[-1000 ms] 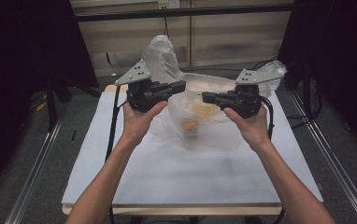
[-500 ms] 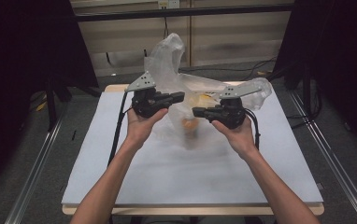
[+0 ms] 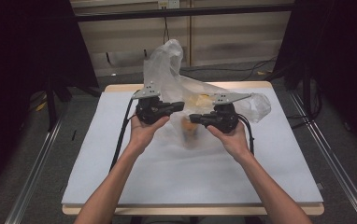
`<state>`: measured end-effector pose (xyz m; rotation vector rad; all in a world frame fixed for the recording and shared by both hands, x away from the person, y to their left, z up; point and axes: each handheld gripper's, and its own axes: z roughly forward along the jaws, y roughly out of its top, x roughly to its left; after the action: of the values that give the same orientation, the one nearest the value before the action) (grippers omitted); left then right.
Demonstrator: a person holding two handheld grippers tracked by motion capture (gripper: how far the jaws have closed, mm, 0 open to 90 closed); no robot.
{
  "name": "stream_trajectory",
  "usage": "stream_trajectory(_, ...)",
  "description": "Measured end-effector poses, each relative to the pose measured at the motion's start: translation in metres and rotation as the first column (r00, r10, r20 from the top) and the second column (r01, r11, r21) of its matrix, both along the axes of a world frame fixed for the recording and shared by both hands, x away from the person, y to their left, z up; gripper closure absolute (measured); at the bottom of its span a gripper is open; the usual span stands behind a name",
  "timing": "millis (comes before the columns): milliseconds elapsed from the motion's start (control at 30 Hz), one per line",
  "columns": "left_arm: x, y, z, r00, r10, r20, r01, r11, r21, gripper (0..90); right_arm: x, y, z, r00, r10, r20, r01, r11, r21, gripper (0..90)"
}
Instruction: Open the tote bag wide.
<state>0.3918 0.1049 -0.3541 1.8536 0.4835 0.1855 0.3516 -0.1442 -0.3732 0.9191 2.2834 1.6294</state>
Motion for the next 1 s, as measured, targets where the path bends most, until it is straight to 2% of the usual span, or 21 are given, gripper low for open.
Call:
stream_trajectory(200, -0.003, 0.002, -0.023, 0.9994, -0.006, -0.036, 0.006, 0.9996, 0.026, 90.0, 0.000, -0.003, -0.012, 0.9999, -0.005, -0.016, 0.005, 1.000, 0.000, 90.0)
stream_trajectory(233, -0.003, 0.002, -0.023, 0.9994, -0.006, -0.036, 0.006, 0.9996, 0.026, 90.0, -0.001, -0.004, -0.014, 0.9998, -0.006, -0.019, 0.006, 1.000, 0.003, 90.0)
stream_trajectory(367, -0.004, 0.003, -0.036, 0.9990, -0.012, -0.044, 0.015, 0.9971, 0.075, 90.0, -0.001, -0.005, -0.017, 0.9997, -0.007, -0.022, 0.007, 1.000, 0.003, 90.0)
stream_trajectory(433, -0.004, 0.005, -0.048, 0.9980, -0.002, -0.063, 0.007, 0.9961, 0.088, 90.0, -0.002, -0.005, -0.021, 0.9997, -0.003, -0.025, 0.003, 1.000, 0.005, 90.0)
stream_trajectory(500, -0.003, 0.007, -0.053, 0.9972, 0.007, -0.075, -0.001, 0.9972, 0.075, 90.0, -0.001, -0.006, -0.023, 0.9996, -0.004, -0.027, 0.004, 1.000, 0.007, 90.0)
stream_trajectory(567, 0.000, 0.012, -0.066, 0.9961, 0.021, -0.085, -0.011, 0.9927, 0.120, 90.0, -0.001, -0.007, -0.028, 0.9995, -0.009, -0.032, 0.009, 1.000, 0.013, 90.0)
stream_trajectory(600, 0.000, 0.012, -0.066, 0.9961, 0.021, -0.085, -0.011, 0.9927, 0.120, 90.0, -0.001, -0.007, -0.028, 0.9995, -0.009, -0.032, 0.009, 1.000, 0.013, 90.0)
stream_trajectory(667, 0.001, 0.013, -0.077, 0.9952, 0.018, -0.096, -0.005, 0.9909, 0.135, 90.0, -0.001, -0.008, -0.032, 0.9992, -0.008, -0.040, 0.009, 1.000, 0.016, 90.0)
stream_trajectory(700, 0.002, 0.011, -0.088, 0.9951, 0.016, -0.097, 0.001, 0.9856, 0.169, 90.0, -0.001, -0.009, -0.033, 0.9991, -0.008, -0.041, 0.009, 1.000, 0.021, 90.0)
stream_trajectory(733, 0.002, 0.010, -0.094, 0.9947, 0.017, -0.101, 0.002, 0.9824, 0.187, 90.0, -0.001, -0.009, -0.034, 0.9992, -0.009, -0.039, 0.010, 1.000, 0.020, 90.0)
stream_trajectory(767, 0.003, 0.008, -0.098, 0.9951, 0.021, -0.097, 0.001, 0.9759, 0.218, 90.0, -0.002, -0.010, -0.034, 0.9990, -0.012, -0.044, 0.013, 1.000, 0.021, 90.0)
stream_trajectory(833, 0.004, 0.006, -0.104, 0.9941, 0.013, -0.108, 0.012, 0.9744, 0.225, 90.0, -0.002, -0.011, -0.035, 0.9990, -0.015, -0.043, 0.015, 1.000, 0.017, 90.0)
stream_trajectory(867, 0.004, 0.005, -0.108, 0.9935, 0.013, -0.113, 0.015, 0.9700, 0.243, 90.0, -0.003, -0.013, -0.037, 0.9987, -0.020, -0.046, 0.021, 1.000, 0.019, 90.0)
stream_trajectory(900, 0.004, 0.002, -0.118, 0.9914, 0.030, -0.127, 0.007, 0.9597, 0.281, 90.0, -0.003, -0.013, -0.038, 0.9987, -0.020, -0.048, 0.021, 1.000, 0.018, 90.0)
stream_trajectory(933, 0.004, 0.002, -0.118, 0.9914, 0.030, -0.127, 0.007, 0.9597, 0.281, 90.0, -0.003, -0.013, -0.038, 0.9987, -0.020, -0.048, 0.021, 1.000, 0.018, 90.0)
stream_trajectory(1000, 0.004, -0.001, -0.126, 0.9879, 0.025, -0.153, 0.024, 0.9517, 0.306, 90.0, -0.005, -0.015, -0.042, 0.9983, -0.020, -0.055, 0.021, 1.000, 0.013, 90.0)
